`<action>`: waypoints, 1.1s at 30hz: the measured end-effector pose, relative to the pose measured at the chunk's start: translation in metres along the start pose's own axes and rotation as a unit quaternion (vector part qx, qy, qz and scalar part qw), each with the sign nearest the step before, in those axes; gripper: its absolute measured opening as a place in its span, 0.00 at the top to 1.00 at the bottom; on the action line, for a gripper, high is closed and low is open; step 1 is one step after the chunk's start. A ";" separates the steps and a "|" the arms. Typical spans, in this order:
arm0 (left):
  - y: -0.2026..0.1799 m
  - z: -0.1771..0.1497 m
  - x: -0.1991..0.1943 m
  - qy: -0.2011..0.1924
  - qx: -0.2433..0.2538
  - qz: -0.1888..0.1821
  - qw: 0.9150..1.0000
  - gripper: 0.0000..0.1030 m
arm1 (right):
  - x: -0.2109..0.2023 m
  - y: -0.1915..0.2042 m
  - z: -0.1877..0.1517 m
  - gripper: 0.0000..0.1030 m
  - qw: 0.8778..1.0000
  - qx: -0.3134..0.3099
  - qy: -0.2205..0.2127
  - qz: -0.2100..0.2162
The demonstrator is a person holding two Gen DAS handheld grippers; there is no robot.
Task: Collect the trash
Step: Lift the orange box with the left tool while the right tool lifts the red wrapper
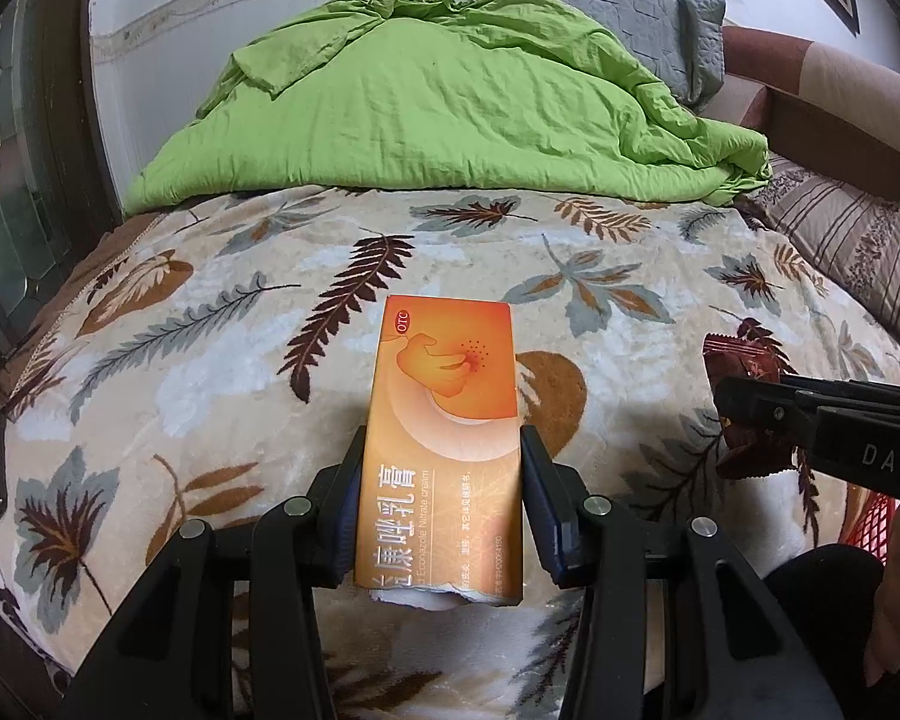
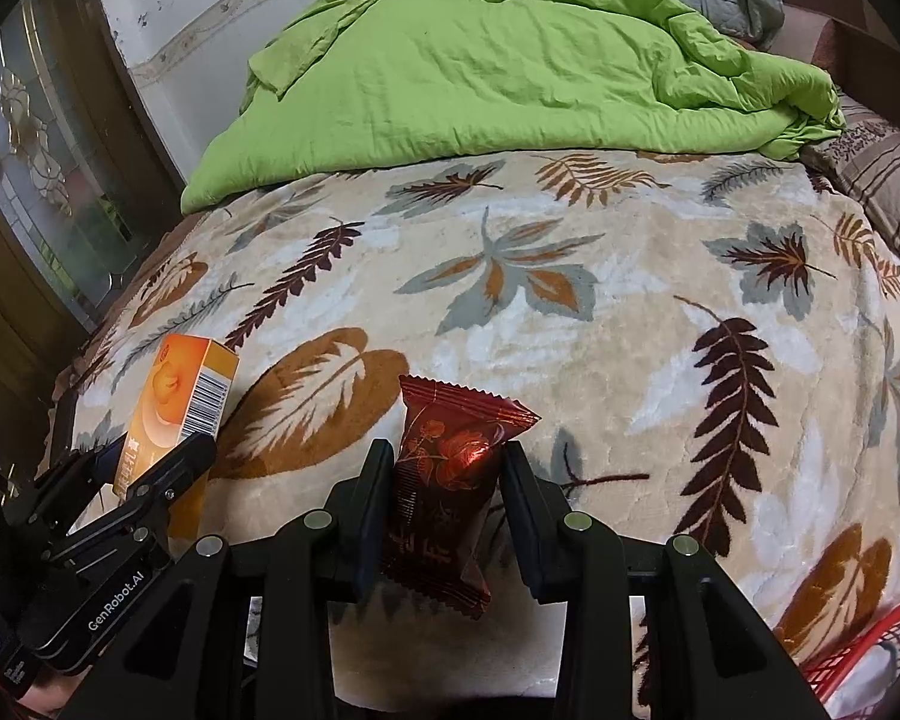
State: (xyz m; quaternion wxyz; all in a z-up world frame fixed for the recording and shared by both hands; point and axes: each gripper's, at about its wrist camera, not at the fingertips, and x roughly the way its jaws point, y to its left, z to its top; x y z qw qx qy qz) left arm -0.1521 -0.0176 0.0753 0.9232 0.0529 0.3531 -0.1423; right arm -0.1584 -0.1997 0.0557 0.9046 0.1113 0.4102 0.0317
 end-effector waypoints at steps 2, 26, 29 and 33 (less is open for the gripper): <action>-0.001 0.000 0.000 0.000 0.001 0.001 1.000 0.56 | -0.001 -0.001 0.001 0.62 1.000 0.003 -0.002 -0.001; -0.004 0.001 -0.003 -0.003 0.005 -0.005 1.000 0.56 | -0.001 -0.004 0.002 0.62 1.000 0.014 0.001 0.004; -0.007 0.003 -0.007 -0.007 0.005 -0.030 1.000 0.56 | -0.009 -0.009 0.001 0.62 1.000 0.023 -0.008 0.005; -0.020 0.009 -0.017 -0.010 0.014 -0.097 0.995 0.57 | -0.036 -0.028 -0.006 0.62 0.999 0.044 -0.011 0.003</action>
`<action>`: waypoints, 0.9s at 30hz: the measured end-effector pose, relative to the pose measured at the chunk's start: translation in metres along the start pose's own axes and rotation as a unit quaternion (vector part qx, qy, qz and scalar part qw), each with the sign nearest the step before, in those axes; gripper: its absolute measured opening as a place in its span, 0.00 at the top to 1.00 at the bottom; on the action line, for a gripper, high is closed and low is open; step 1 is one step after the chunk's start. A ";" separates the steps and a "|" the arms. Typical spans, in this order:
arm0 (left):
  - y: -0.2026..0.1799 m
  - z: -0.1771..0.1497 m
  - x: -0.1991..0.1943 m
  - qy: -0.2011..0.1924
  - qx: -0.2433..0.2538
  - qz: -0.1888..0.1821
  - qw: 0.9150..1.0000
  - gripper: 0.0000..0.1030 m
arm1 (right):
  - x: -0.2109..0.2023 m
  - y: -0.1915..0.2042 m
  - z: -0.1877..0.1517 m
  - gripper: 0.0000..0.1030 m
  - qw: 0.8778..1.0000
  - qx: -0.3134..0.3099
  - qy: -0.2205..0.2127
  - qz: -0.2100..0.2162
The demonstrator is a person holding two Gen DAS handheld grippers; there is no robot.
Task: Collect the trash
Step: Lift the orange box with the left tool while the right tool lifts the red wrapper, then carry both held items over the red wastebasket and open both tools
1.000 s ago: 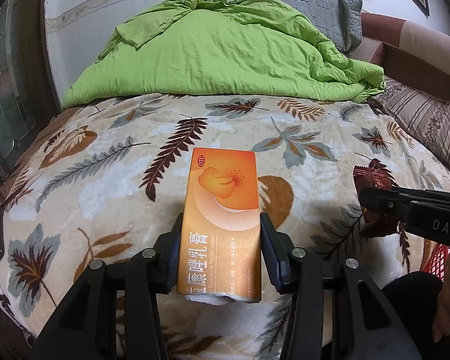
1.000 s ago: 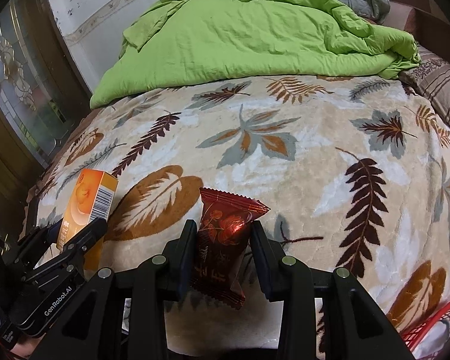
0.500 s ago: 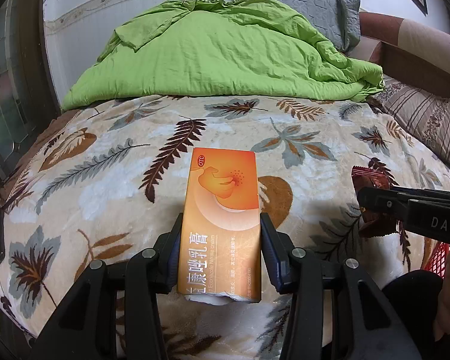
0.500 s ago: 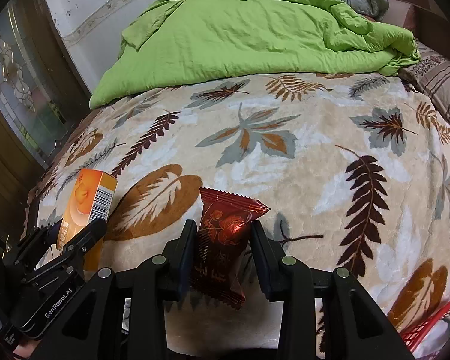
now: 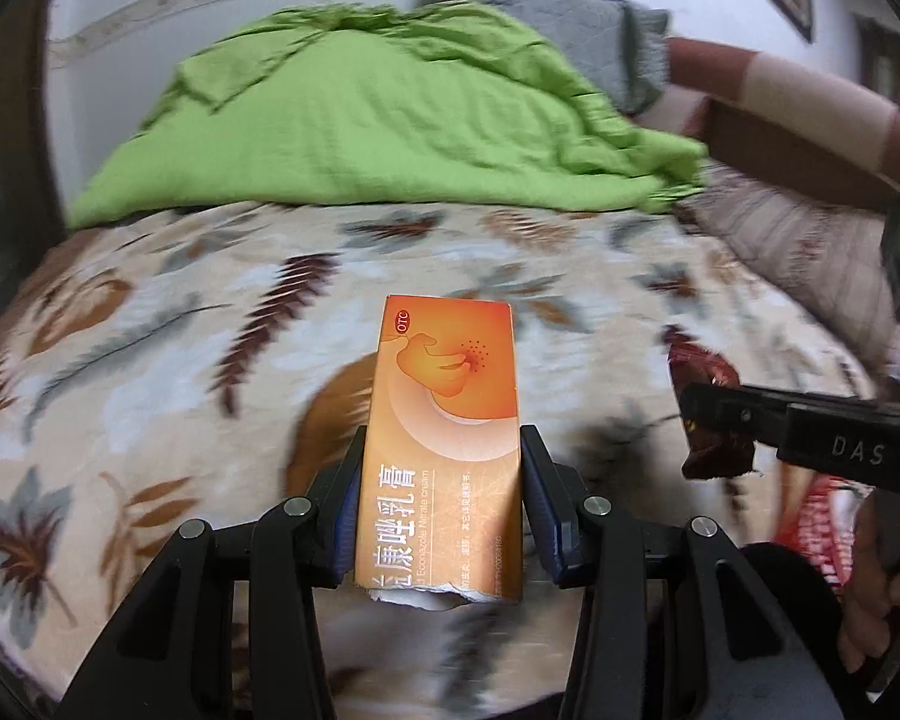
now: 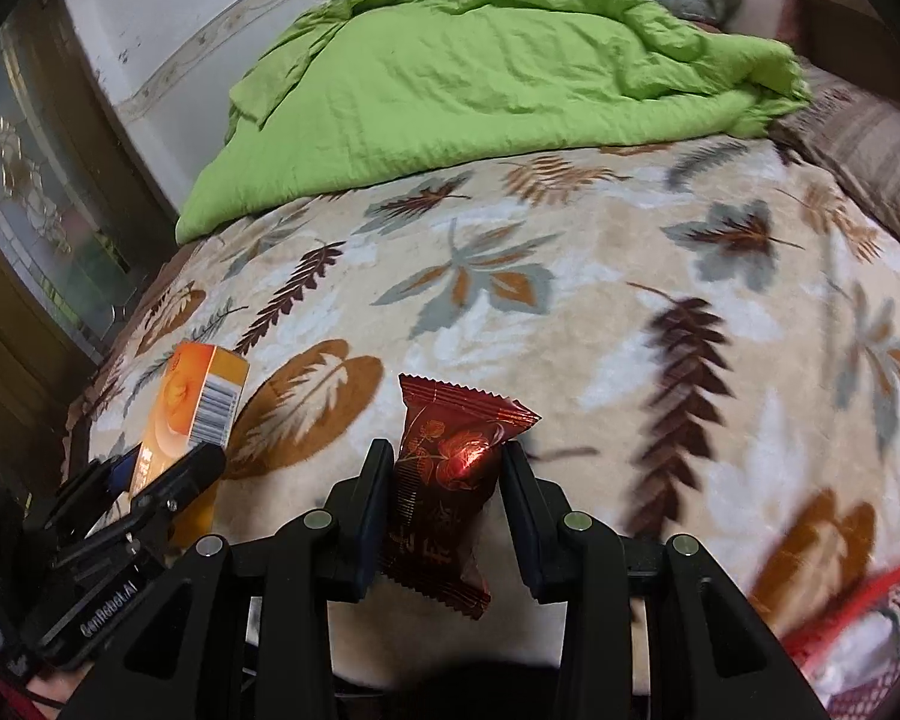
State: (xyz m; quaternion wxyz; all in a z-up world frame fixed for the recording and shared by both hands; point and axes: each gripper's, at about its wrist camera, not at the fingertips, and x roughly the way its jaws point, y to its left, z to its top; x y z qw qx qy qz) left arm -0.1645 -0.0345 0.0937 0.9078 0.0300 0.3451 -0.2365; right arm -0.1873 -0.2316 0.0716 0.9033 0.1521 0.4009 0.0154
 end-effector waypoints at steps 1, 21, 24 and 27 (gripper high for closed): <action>-0.006 0.002 -0.002 -0.002 0.009 -0.017 1.000 0.57 | -0.013 -0.010 -0.004 0.62 1.000 0.007 -0.004 -0.004; -0.241 0.003 -0.019 0.091 0.190 -0.357 0.910 0.57 | -0.220 -0.169 -0.098 0.60 0.966 0.174 -0.085 -0.170; -0.262 -0.007 -0.012 0.116 0.214 -0.366 0.898 0.43 | -0.226 -0.176 -0.107 0.49 0.963 0.184 -0.081 -0.179; -0.265 -0.013 -0.015 0.112 0.220 -0.356 0.901 0.35 | -0.233 -0.178 -0.114 0.45 0.959 0.190 -0.086 -0.191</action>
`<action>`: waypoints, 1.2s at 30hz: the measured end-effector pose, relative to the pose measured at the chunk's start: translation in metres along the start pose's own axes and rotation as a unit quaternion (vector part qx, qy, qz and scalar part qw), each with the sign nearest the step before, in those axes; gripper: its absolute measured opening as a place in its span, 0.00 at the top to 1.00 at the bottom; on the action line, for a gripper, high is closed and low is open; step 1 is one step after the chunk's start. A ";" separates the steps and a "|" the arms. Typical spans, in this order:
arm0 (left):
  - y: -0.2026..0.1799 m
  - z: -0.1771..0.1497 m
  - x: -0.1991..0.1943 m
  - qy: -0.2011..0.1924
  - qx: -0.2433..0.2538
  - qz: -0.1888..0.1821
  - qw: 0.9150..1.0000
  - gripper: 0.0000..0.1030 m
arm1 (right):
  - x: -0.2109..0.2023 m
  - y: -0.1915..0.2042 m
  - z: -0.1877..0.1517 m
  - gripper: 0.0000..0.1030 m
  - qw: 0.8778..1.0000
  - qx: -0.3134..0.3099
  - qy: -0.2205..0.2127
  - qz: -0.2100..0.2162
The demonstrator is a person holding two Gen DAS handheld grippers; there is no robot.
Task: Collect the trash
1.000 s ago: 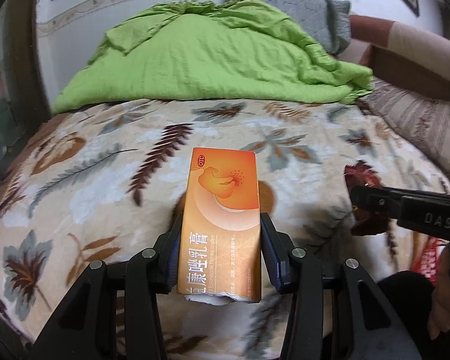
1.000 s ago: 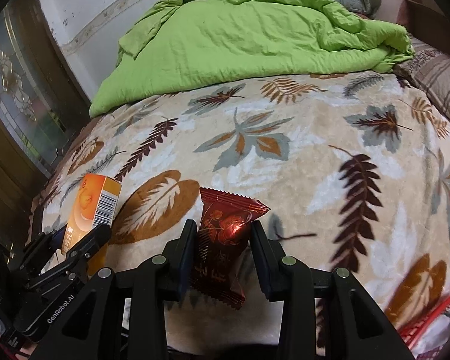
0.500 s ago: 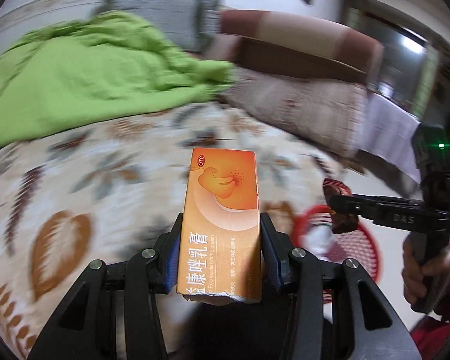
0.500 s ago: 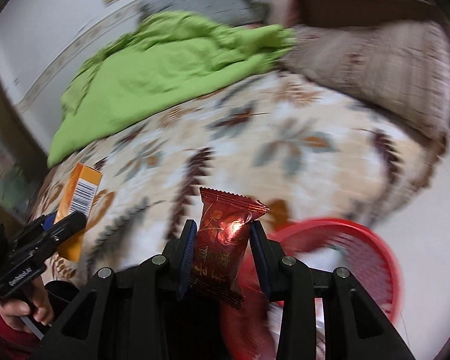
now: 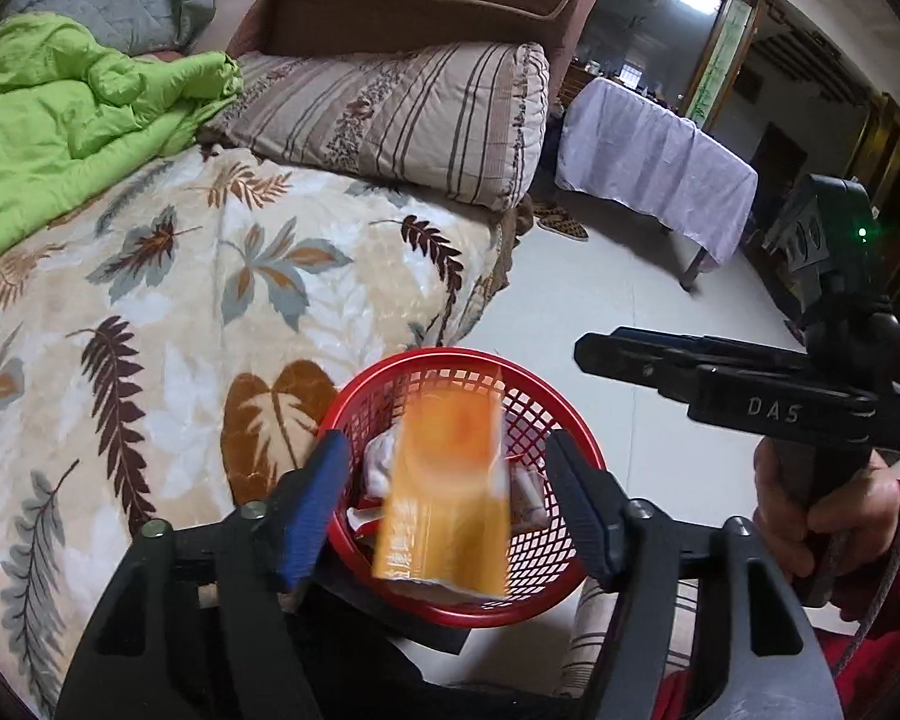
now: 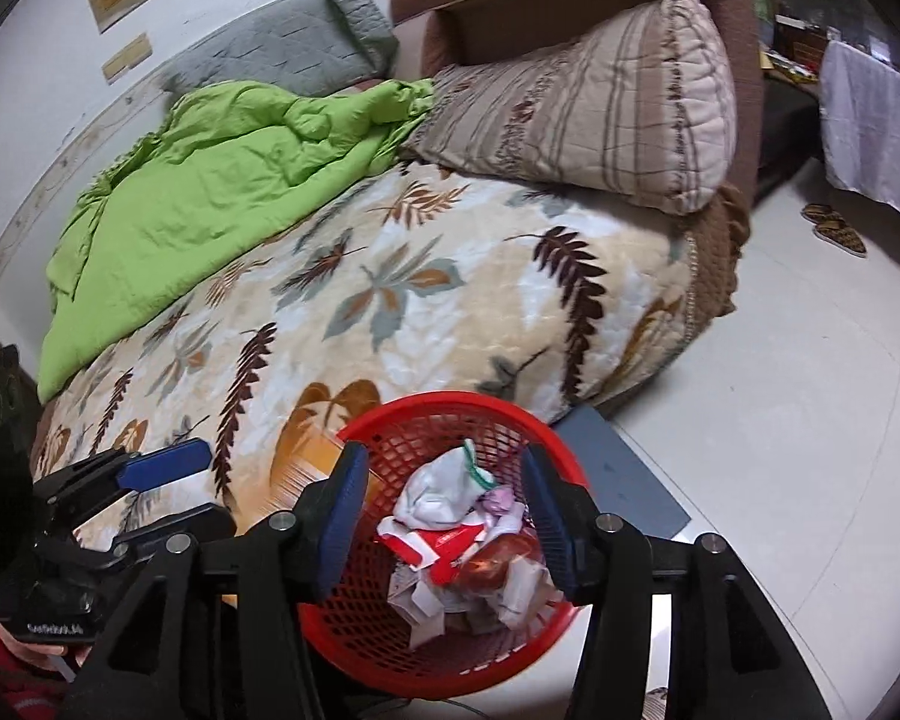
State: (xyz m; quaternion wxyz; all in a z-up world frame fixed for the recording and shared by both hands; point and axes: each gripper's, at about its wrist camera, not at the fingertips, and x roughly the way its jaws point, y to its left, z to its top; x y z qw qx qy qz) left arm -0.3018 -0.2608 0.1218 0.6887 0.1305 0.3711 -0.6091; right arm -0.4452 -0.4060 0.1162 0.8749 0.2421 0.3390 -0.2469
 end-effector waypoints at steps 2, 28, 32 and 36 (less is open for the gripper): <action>0.001 -0.003 -0.009 -0.006 0.009 0.012 1.000 0.32 | -0.001 0.004 -0.001 0.43 1.000 -0.004 -0.007 -0.006; 0.046 -0.069 -0.110 -0.096 -0.042 0.211 0.972 0.06 | -0.048 0.077 -0.064 0.07 0.981 -0.121 -0.049 -0.143; 0.038 -0.070 -0.109 -0.094 -0.030 0.220 0.971 0.06 | -0.052 0.080 -0.067 0.07 0.980 -0.127 -0.060 -0.139; 0.033 -0.073 -0.107 -0.091 -0.020 0.226 0.970 0.06 | -0.051 0.082 -0.069 0.07 0.981 -0.130 -0.058 -0.129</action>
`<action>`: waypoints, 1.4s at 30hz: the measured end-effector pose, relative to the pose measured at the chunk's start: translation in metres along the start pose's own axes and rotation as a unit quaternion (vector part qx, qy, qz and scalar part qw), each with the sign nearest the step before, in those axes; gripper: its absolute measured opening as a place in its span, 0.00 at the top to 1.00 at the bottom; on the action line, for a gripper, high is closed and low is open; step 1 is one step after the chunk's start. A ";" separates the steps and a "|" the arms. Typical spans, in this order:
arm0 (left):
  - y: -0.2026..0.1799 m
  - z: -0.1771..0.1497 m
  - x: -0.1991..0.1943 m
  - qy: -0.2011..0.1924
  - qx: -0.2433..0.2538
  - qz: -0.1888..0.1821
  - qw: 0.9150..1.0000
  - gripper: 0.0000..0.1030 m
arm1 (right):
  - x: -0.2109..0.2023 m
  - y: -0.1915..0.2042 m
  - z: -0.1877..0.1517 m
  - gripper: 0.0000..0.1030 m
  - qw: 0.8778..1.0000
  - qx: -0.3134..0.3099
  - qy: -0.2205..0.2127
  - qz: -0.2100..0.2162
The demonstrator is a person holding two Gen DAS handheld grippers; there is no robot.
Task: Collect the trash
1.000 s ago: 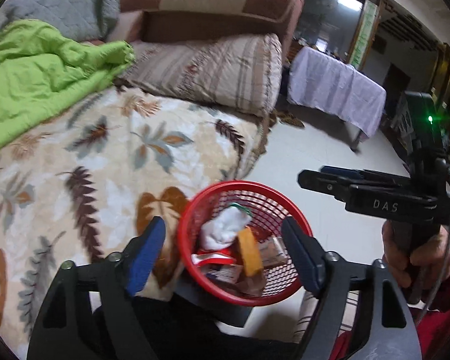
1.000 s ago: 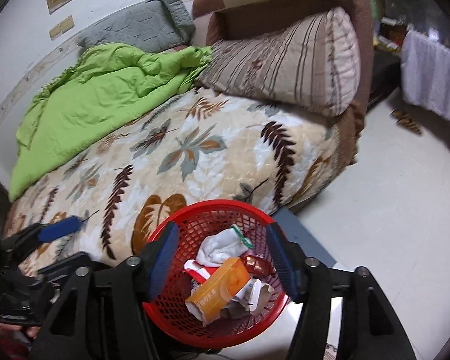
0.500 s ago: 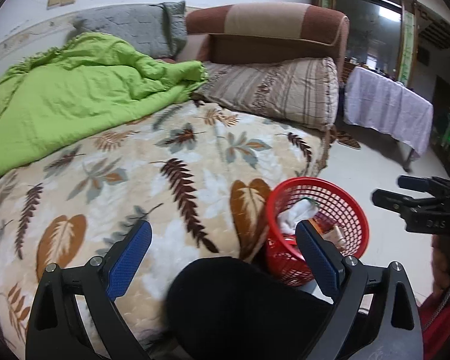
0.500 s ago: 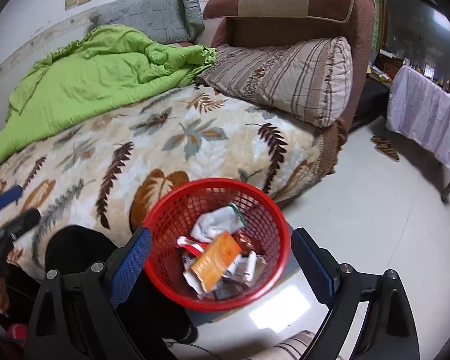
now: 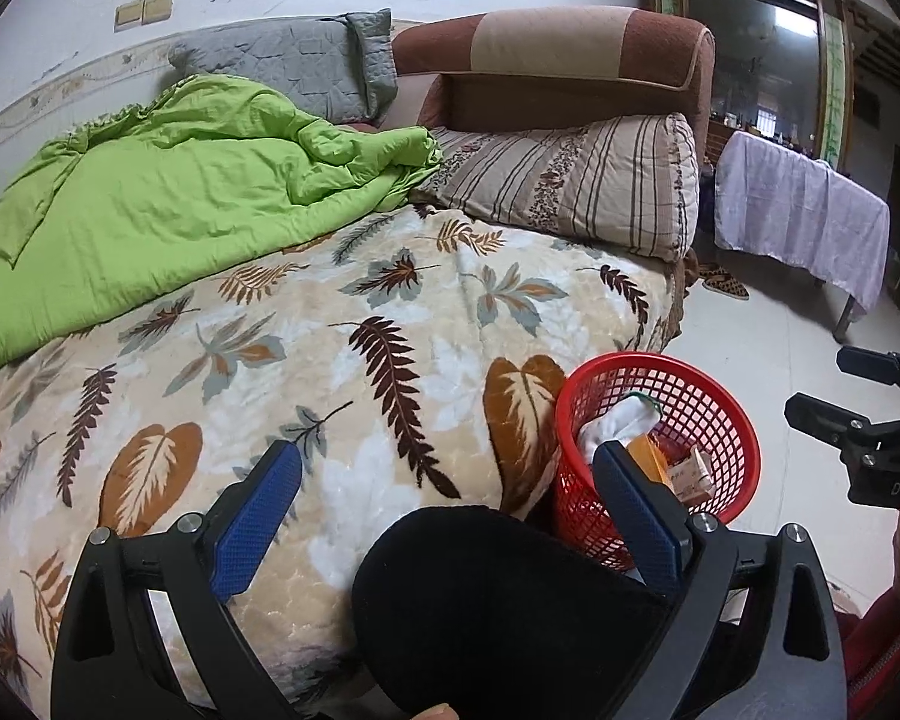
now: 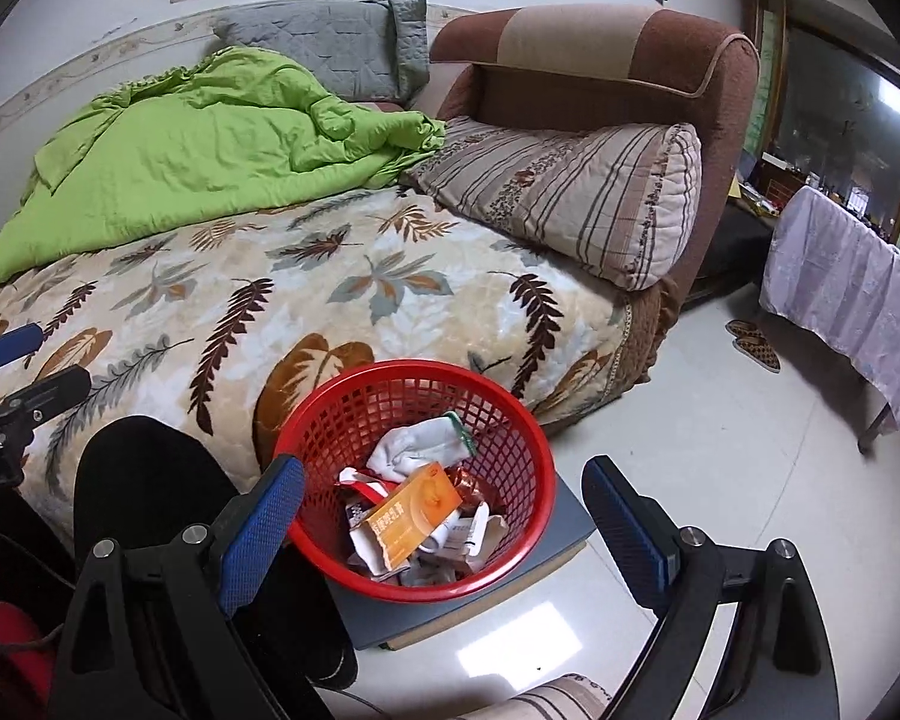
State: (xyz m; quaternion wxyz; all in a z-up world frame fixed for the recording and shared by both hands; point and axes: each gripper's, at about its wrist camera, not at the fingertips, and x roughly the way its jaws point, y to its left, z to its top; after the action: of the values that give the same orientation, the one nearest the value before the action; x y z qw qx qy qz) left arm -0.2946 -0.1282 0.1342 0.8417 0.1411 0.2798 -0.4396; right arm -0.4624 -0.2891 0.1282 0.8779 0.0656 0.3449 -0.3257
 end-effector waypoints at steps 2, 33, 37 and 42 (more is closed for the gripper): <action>-0.001 0.000 0.001 0.000 0.004 0.007 1.000 0.06 | -0.001 0.001 -0.001 0.07 1.000 -0.003 -0.003 0.002; -0.005 -0.003 -0.001 -0.011 0.016 0.043 0.999 0.06 | 0.007 0.017 -0.008 0.07 0.999 -0.028 -0.009 0.016; -0.006 -0.004 0.001 -0.012 0.014 0.036 0.999 0.06 | 0.010 0.017 -0.008 0.07 0.999 -0.027 -0.002 0.016; -0.006 -0.005 0.005 -0.007 0.006 0.031 0.999 0.06 | 0.014 0.018 -0.009 0.07 0.999 -0.030 0.002 0.016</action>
State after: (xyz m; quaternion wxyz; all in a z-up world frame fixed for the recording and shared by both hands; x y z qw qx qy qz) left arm -0.2988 -0.1320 0.1270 0.8563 0.1518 0.2665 -0.4156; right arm -0.4486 -0.2793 0.1102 0.8839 0.0453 0.3556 -0.3005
